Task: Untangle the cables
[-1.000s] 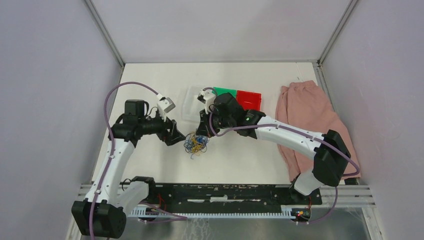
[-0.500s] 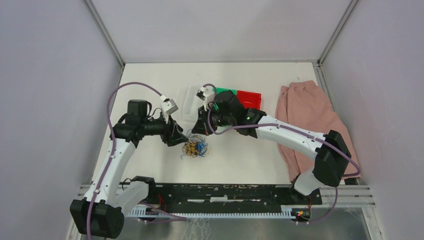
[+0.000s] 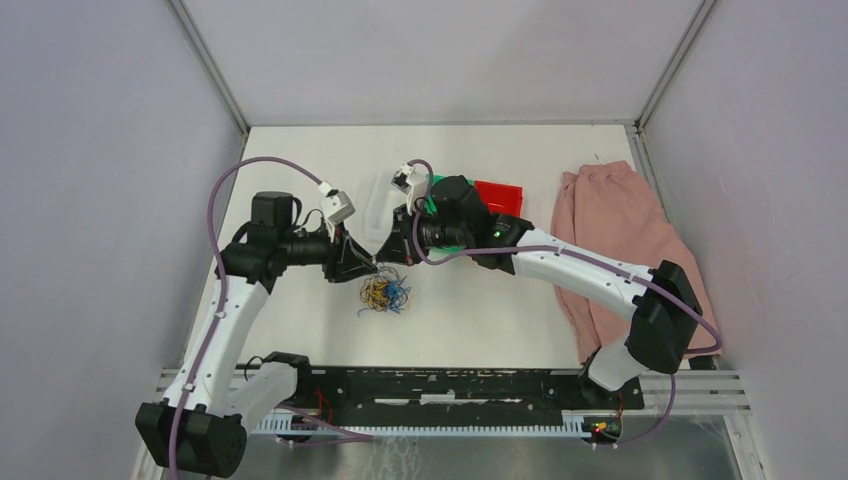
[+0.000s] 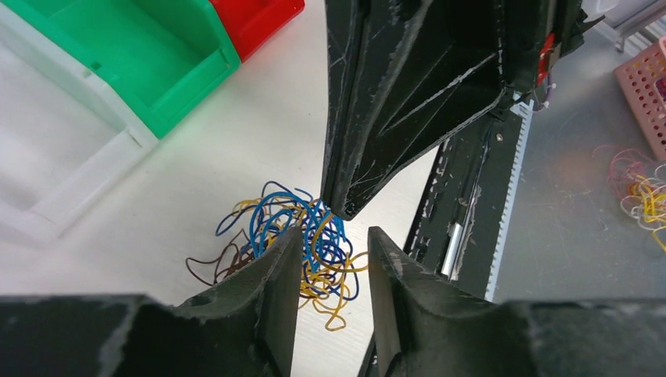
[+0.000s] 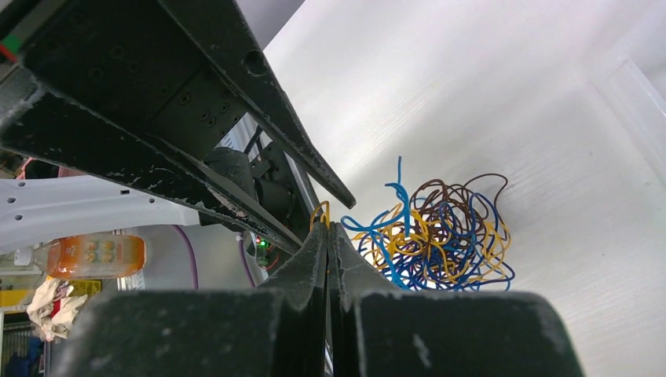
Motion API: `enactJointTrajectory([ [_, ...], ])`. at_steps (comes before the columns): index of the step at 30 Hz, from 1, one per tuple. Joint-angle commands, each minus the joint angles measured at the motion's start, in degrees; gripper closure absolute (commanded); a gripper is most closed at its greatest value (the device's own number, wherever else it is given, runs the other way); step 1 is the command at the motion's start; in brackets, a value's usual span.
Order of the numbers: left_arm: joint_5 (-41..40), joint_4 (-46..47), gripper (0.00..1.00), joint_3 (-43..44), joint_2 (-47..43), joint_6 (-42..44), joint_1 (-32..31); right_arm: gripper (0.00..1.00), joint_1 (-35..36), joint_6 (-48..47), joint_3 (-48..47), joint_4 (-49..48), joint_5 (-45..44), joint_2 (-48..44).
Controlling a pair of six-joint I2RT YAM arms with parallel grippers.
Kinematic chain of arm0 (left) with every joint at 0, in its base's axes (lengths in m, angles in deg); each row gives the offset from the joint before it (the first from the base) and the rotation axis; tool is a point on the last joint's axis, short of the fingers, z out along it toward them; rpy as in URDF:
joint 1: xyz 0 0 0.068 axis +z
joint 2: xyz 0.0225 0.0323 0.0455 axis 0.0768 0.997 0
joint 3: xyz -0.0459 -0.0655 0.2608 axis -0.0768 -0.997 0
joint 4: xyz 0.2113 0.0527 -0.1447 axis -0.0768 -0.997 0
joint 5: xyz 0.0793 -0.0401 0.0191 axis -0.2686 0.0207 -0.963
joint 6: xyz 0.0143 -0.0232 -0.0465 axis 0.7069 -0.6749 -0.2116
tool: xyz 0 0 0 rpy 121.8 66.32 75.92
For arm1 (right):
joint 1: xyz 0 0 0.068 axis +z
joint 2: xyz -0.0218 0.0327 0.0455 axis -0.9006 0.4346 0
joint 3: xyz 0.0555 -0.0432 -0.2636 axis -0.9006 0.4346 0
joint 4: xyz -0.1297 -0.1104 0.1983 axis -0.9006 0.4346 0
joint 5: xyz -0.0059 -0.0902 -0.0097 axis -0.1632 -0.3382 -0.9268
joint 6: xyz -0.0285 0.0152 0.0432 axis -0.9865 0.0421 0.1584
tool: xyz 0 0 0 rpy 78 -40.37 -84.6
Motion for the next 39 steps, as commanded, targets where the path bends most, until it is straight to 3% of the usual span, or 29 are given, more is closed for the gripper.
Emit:
enactJointTrajectory([
  [1, 1.8, 0.7, 0.63, 2.6, -0.1, -1.4, -0.6, 1.00, 0.2, 0.9, -3.2, -3.2, 0.2, -0.5],
  [8, -7.3, 7.3, 0.82, 0.4, -2.2, -4.2, -0.6, 1.00, 0.7, 1.1, -2.7, -3.3, 0.1, -0.3],
  [20, -9.4, 10.8, 0.82, -3.4, -5.4, -8.7, -0.6, 1.00, 2.0, 4.4, -2.9, -5.8, 0.9, 0.8],
  [25, -12.3, 12.2, 0.87, -3.7, -9.2, -9.3, -0.5, 0.99, 2.0, 5.6, -1.5, -7.9, 2.1, 0.5],
  [26, -13.0, 12.5, 0.87, -3.5, -10.0, -9.2, -0.5, 0.94, 2.0, 6.1, -0.8, -9.0, 2.4, 0.2],
  [29, -13.7, 13.2, 0.92, -2.2, -11.9, -9.2, -0.5, 0.57, 1.7, 6.8, 1.2, -11.0, 2.6, -1.1],
  [31, -13.8, 13.3, 0.95, -0.7, -12.2, -9.9, -0.5, 0.41, 1.4, 6.7, 3.0, -12.4, 1.5, -2.6],
  [34, -13.9, 13.2, 0.97, 1.4, -12.1, -12.1, -0.6, 0.29, 1.3, 4.5, 5.8, -14.3, -0.8, -5.3],
  [39, -13.2, 15.0, 0.97, 3.5, -12.8, -16.3, -0.6, 0.27, 2.0, -1.4, 11.2, -20.5, -6.7, -9.4],
])
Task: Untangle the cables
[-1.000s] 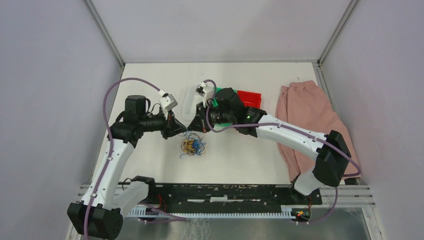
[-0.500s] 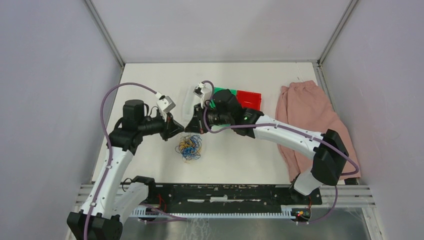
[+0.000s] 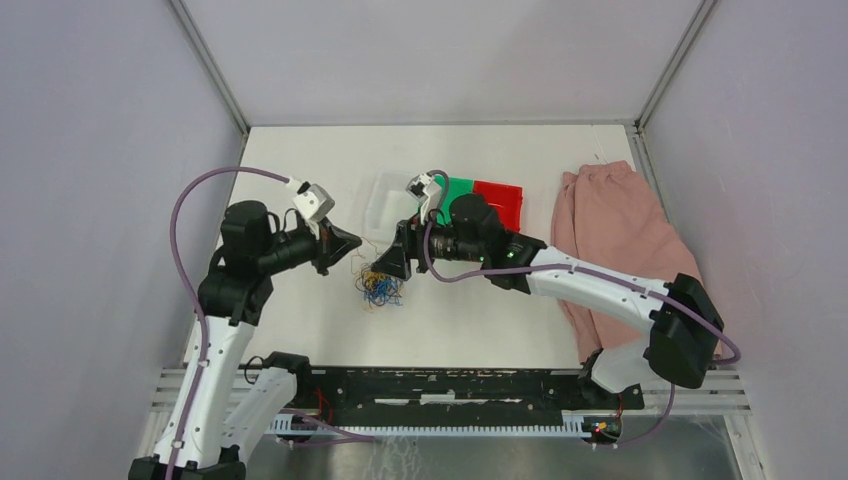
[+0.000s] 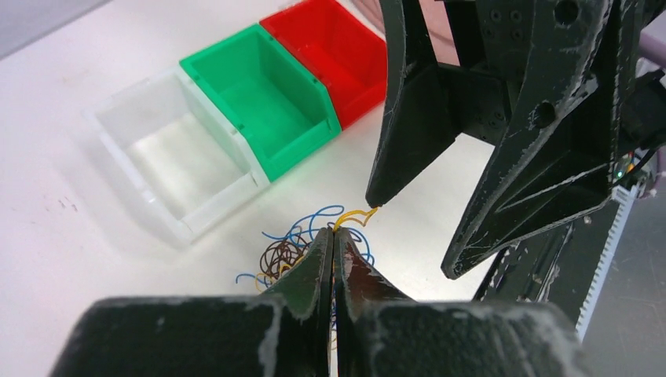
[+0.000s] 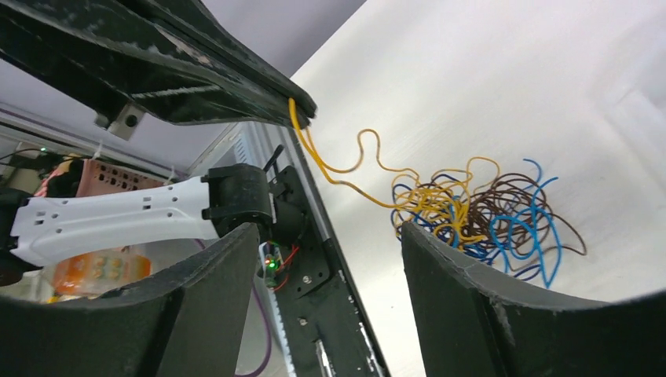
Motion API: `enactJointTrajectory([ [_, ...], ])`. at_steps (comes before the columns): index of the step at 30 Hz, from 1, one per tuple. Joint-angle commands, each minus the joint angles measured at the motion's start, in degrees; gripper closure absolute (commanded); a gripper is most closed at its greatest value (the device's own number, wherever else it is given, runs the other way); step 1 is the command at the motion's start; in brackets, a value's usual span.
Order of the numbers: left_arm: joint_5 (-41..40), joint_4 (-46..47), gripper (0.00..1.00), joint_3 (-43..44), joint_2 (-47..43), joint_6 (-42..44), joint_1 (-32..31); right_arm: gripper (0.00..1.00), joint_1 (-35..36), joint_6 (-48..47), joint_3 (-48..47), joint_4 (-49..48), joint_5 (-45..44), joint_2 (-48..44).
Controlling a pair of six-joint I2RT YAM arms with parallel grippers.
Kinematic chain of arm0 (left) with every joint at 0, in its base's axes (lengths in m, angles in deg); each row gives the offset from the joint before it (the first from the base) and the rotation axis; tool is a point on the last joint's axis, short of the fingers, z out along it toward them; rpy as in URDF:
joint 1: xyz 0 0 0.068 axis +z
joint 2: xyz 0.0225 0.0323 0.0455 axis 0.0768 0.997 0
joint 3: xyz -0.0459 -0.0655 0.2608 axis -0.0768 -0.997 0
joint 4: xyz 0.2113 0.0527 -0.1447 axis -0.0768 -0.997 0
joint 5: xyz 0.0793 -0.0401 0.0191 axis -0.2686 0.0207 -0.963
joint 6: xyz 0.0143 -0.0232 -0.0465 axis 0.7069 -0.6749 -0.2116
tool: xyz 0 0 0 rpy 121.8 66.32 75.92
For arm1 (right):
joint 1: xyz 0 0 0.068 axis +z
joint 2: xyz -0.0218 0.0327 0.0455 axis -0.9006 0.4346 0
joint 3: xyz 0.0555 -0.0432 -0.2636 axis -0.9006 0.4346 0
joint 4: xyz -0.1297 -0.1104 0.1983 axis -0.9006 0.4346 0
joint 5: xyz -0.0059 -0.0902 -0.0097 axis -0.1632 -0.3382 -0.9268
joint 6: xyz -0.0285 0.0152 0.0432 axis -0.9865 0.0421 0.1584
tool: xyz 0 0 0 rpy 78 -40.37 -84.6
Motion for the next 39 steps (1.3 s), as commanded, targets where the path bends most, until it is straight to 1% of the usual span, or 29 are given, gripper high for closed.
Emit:
enactJointTrajectory([
  [1, 0.7, 4.8, 0.97, 4.2, -1.0, -6.5, -0.1, 0.27, 0.6, -5.7, 0.4, -6.4, -5.2, -3.8],
  [4, 1.8, 4.4, 0.97, 6.6, -0.2, -8.5, -0.1, 0.28, 1.0, -7.0, -2.0, -3.7, -7.2, -2.2],
  [8, 4.5, 3.5, 0.97, 9.8, 1.0, -10.7, -0.1, 0.32, 2.2, -8.3, -2.4, -3.4, -14.4, -1.4],
  [10, 5.9, 3.3, 0.97, 11.1, 1.2, -11.7, -0.1, 0.34, 2.7, -8.9, -2.6, -4.2, -17.8, -1.3],
  [15, 8.2, 3.2, 0.97, 14.1, 3.0, -14.4, 0.0, 0.35, 5.4, -10.4, -4.8, -5.4, -25.6, 0.5],
  [21, 11.1, 3.3, 0.97, 19.5, 6.4, -15.8, 0.0, 0.35, 9.1, -9.7, -6.1, -8.3, -35.8, 5.2],
  [24, 12.3, 3.3, 0.97, 24.0, 8.3, -16.5, 0.0, 0.35, 9.3, -7.6, -5.6, -9.2, -37.2, 7.4],
  [28, 11.5, 3.4, 0.97, 30.9, 10.5, -15.9, -0.1, 0.35, 9.3, -5.2, -3.7, -9.2, -38.8, 8.5],
  [31, 10.1, 3.8, 0.97, 33.9, 11.7, -15.7, -0.1, 0.35, 9.3, -3.9, -1.0, -9.1, -40.5, 8.0],
  [36, 5.8, 5.3, 0.97, 38.1, 12.3, -14.6, -0.1, 0.34, 9.2, -3.5, 3.2, -6.9, -43.2, 5.4],
  [39, 2.6, 5.5, 0.97, 41.7, 13.3, -14.0, -0.1, 0.33, 8.9, -3.0, 5.5, -5.6, -43.1, 4.5],
])
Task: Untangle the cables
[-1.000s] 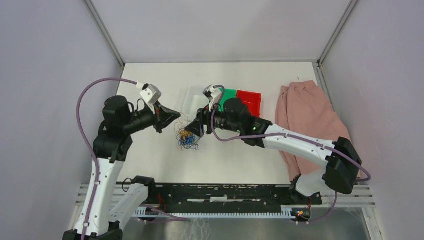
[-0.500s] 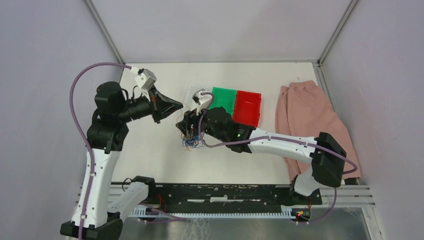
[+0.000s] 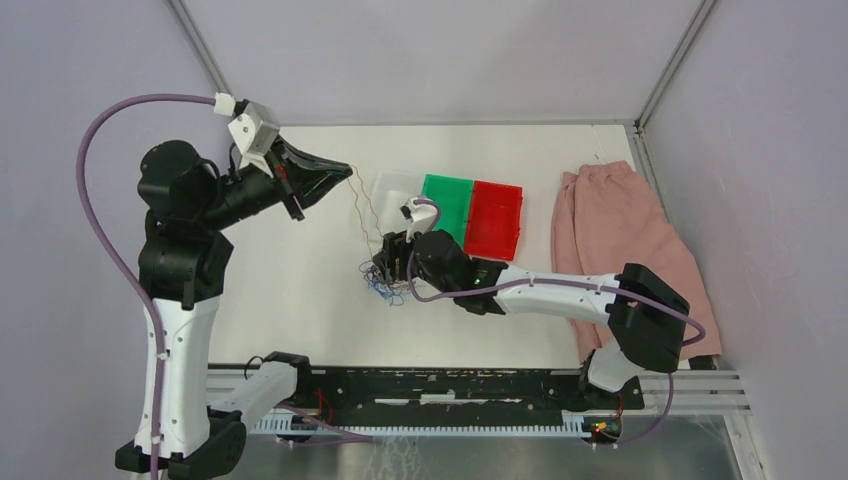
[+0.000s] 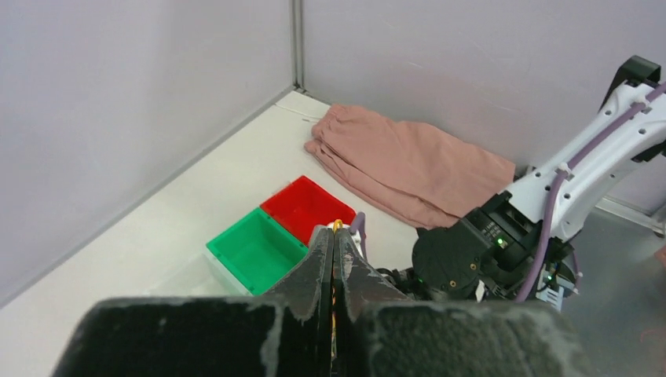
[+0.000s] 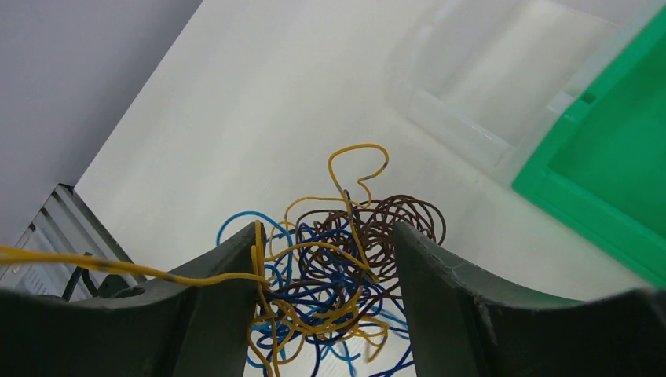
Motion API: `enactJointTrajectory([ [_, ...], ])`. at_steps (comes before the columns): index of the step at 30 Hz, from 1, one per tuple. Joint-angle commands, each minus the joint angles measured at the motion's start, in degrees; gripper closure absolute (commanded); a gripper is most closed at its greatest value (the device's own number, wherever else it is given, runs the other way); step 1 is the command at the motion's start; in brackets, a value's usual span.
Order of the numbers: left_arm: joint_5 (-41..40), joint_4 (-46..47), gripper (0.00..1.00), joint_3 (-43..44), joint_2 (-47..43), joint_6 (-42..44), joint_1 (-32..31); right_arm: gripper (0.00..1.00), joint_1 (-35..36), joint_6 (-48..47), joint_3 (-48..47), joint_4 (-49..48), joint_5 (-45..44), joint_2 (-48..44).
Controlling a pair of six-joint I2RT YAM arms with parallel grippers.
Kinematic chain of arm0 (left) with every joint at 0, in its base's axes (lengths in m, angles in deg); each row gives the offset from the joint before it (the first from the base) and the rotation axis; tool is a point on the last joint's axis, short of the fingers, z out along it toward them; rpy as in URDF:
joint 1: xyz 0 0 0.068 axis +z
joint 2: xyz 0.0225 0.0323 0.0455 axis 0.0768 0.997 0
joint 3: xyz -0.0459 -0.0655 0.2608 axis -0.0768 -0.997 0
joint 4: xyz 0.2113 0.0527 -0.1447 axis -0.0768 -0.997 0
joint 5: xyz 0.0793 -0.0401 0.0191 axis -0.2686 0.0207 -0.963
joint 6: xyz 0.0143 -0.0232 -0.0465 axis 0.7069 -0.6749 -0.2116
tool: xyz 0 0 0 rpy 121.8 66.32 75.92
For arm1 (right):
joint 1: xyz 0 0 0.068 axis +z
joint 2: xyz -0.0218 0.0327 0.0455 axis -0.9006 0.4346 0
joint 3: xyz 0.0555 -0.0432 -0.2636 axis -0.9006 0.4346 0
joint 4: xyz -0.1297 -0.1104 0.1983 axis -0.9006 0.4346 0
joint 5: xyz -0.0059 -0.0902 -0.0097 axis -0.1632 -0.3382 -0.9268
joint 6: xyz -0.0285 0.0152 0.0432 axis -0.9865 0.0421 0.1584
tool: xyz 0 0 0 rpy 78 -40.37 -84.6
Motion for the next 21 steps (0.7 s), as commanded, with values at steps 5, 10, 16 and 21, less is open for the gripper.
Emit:
enactJointTrajectory([
  [5, -10.0, 8.0, 0.97, 8.6, 1.1, -0.2, -0.1, 0.32, -0.5, 1.4, 6.0, 1.7, -2.0, -4.6],
  [10, -14.4, 11.1, 0.97, 12.1, 2.4, 0.1, -0.1, 0.32, -0.7, 1.0, 7.8, 2.3, -2.3, -4.5],
  [16, -15.6, 14.4, 0.97, 15.4, 4.2, -1.7, -0.1, 0.31, -1.4, 1.4, 9.7, 1.4, -1.7, -5.4],
  [21, -24.1, 18.4, 0.97, 19.0, 5.7, -1.8, -0.1, 0.29, -1.7, 1.6, 9.6, 1.7, -0.3, -5.3],
])
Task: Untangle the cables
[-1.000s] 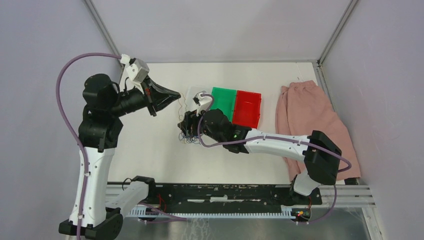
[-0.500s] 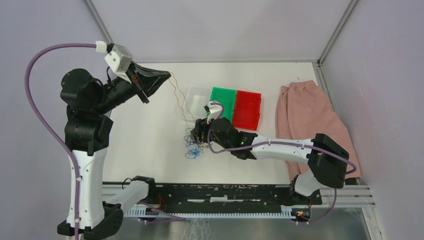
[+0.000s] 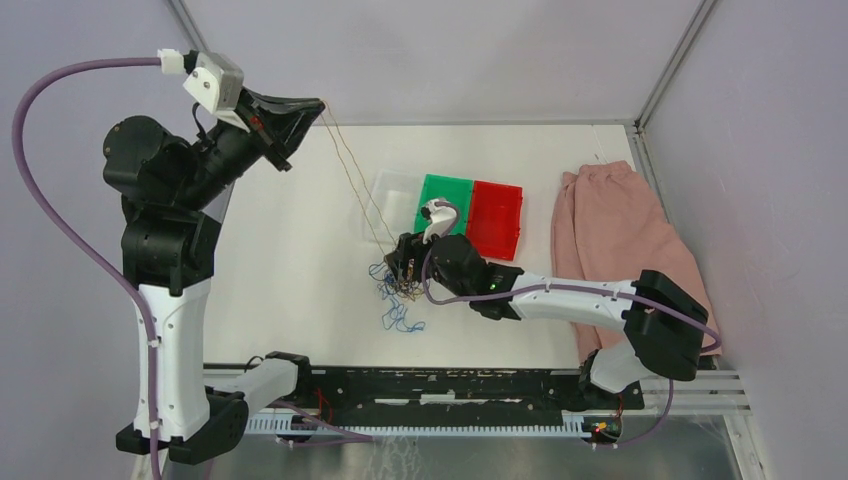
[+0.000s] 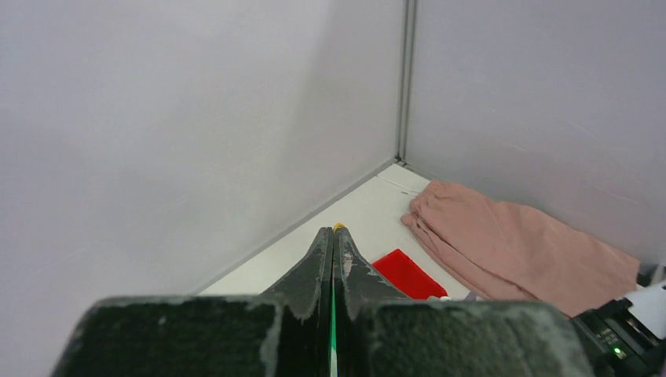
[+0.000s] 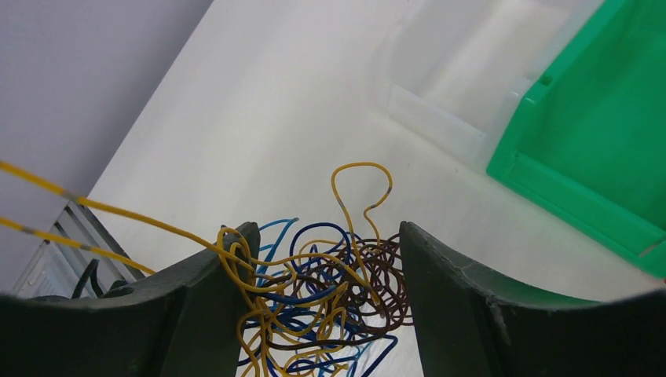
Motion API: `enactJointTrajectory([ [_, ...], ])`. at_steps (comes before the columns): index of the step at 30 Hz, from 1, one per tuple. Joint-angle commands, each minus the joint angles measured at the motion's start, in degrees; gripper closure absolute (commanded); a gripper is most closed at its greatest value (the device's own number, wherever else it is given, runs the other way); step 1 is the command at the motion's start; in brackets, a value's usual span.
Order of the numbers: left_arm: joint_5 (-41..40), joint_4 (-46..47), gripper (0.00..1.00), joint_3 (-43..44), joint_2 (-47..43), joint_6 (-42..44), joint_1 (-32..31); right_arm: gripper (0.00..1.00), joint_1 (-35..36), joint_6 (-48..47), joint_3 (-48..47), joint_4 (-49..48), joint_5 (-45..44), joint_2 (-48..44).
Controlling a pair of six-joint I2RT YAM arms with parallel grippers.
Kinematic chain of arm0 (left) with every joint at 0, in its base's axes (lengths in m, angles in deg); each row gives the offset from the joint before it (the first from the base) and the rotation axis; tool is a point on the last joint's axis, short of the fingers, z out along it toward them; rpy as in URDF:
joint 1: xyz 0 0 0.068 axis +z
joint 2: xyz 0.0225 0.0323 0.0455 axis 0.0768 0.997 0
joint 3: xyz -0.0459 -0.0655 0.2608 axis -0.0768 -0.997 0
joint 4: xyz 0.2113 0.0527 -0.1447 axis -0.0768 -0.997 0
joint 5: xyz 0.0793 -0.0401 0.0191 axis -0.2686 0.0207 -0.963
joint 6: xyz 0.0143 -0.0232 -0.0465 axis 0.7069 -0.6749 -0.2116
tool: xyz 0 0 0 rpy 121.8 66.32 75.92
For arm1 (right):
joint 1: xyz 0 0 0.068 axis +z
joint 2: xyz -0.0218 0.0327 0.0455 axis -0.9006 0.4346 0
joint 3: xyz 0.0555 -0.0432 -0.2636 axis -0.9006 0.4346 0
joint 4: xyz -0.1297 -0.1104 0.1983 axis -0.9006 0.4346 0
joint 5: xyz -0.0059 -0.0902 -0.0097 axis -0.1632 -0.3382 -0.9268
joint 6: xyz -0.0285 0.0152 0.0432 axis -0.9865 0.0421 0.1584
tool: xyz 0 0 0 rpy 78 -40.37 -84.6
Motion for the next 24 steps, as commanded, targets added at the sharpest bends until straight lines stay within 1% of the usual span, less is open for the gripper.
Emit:
enactJointTrajectory([
  [1, -10.9, 15.5, 0.97, 4.7, -0.8, -1.8, 0.0, 0.28, -0.4, -0.5, 1.5, 4.2, 0.9, 0.0],
  [3, -11.8, 18.7, 0.97, 4.6, -0.9, -2.3, 0.0, 0.25, -0.6, -0.1, 1.5, 4.3, 1.7, 0.2],
  [5, -10.7, 21.0, 0.97, 4.8, -0.8, -3.4, 0.0, 0.22, -0.7, 0.2, 1.7, 4.2, 2.0, 0.3],
  [8, -8.3, 20.0, 0.97, 7.1, 0.2, -5.7, 0.0, 0.18, -1.1, 0.5, 1.9, 4.2, 3.3, 0.0],
  [11, -10.4, 18.4, 0.97, 4.7, -1.5, -5.0, 0.0, 0.14, -1.6, 1.7, 4.4, 3.1, 5.3, -2.4],
  [13, -10.6, 15.2, 0.97, -0.3, -4.2, -4.8, 0.0, 0.12, -3.1, 3.8, 6.8, -0.5, 10.6, -4.8],
  [15, -7.8, 12.9, 0.97, -8.9, -8.3, -5.0, 0.0, 0.14, -4.5, 5.2, 7.3, -3.4, 14.3, -7.0],
  [17, -5.7, 13.2, 0.97, -18.6, -12.9, -7.3, 0.1, 0.15, -5.7, 5.8, 5.9, -5.0, 19.2, -8.5],
  [19, -1.8, 13.3, 0.97, -24.8, -15.9, -9.0, 0.1, 0.16, -6.0, 5.4, 3.3, -4.3, 21.5, -8.7],
  [21, 1.7, 12.5, 0.97, -27.1, -16.8, -9.8, 0.1, 0.17, -5.9, 3.9, 0.2, -2.1, 22.6, -8.3],
  [24, 3.2, 12.3, 0.97, -26.8, -16.9, -8.3, 0.1, 0.17, -6.0, 2.5, -0.9, -1.4, 23.0, -7.8],
])
